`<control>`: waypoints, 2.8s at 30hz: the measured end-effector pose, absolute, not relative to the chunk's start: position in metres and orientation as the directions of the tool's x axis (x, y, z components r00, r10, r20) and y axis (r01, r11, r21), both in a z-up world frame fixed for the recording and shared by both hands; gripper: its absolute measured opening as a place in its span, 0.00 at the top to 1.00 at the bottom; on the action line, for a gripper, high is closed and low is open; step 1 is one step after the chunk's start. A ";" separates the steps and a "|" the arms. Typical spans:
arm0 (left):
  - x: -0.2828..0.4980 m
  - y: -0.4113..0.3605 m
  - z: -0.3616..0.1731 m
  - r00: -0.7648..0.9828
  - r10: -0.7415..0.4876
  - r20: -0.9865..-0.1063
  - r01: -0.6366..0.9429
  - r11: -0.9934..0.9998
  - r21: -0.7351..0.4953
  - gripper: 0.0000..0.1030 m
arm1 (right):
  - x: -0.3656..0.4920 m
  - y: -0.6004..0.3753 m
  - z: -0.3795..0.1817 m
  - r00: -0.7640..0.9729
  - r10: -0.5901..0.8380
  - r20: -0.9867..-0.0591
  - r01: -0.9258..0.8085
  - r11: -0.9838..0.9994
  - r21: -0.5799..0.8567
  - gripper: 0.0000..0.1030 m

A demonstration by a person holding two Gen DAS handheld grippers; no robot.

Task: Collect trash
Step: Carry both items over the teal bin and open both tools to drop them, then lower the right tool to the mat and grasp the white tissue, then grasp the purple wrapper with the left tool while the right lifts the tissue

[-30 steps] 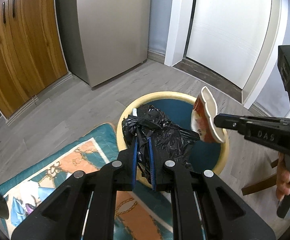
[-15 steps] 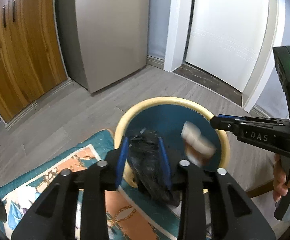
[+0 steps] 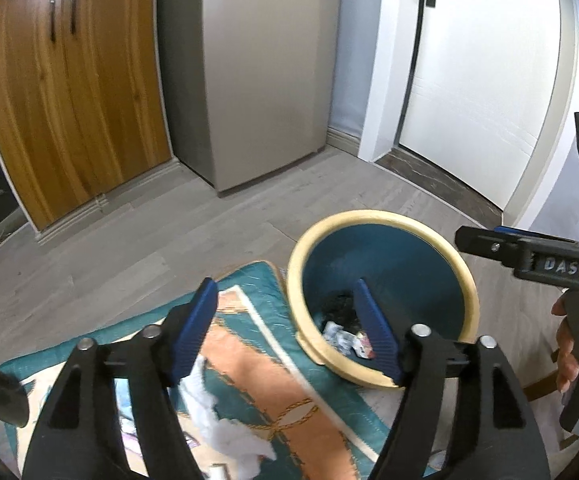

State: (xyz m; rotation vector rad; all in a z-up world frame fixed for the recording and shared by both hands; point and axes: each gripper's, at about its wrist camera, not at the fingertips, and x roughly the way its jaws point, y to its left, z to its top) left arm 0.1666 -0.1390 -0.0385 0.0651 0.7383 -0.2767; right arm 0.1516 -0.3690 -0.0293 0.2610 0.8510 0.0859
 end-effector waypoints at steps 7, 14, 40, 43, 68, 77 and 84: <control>0.152 -0.106 -0.021 0.740 -0.196 -0.644 0.227 0.973 -0.035 0.08 | 0.144 -0.348 -0.015 0.675 0.137 -0.725 0.015 0.980 0.200 0.06; 0.136 -0.074 -0.011 0.758 -0.172 -0.630 0.200 0.980 -0.027 0.07 | 0.136 -0.326 -0.005 0.680 0.121 -0.723 0.012 0.984 0.177 0.05; 0.090 0.078 -0.025 0.760 0.044 -0.649 0.009 0.997 0.079 0.06 | 0.128 -0.211 -0.034 0.583 0.177 -0.793 -0.047 0.982 0.185 0.05; 0.093 0.093 -0.034 0.742 0.062 -0.667 -0.017 0.997 0.074 0.06 | 0.129 -0.205 -0.045 0.557 0.174 -0.812 -0.048 0.983 0.177 0.05; 0.113 0.074 -0.082 0.638 0.038 -0.769 0.065 0.993 0.102 0.06 | 0.121 -0.126 -0.146 0.279 0.191 -0.941 -0.288 0.951 0.107 0.56; 0.121 0.056 -0.092 0.605 0.008 -0.796 0.085 0.994 0.075 0.06 | 0.117 -0.135 -0.119 0.334 0.267 -0.904 -0.298 0.940 0.168 0.74; 0.141 0.033 -0.117 0.520 -0.030 -0.854 0.120 0.992 0.038 0.06 | 0.129 -0.168 -0.100 0.359 0.331 -0.873 -0.236 0.937 0.258 0.74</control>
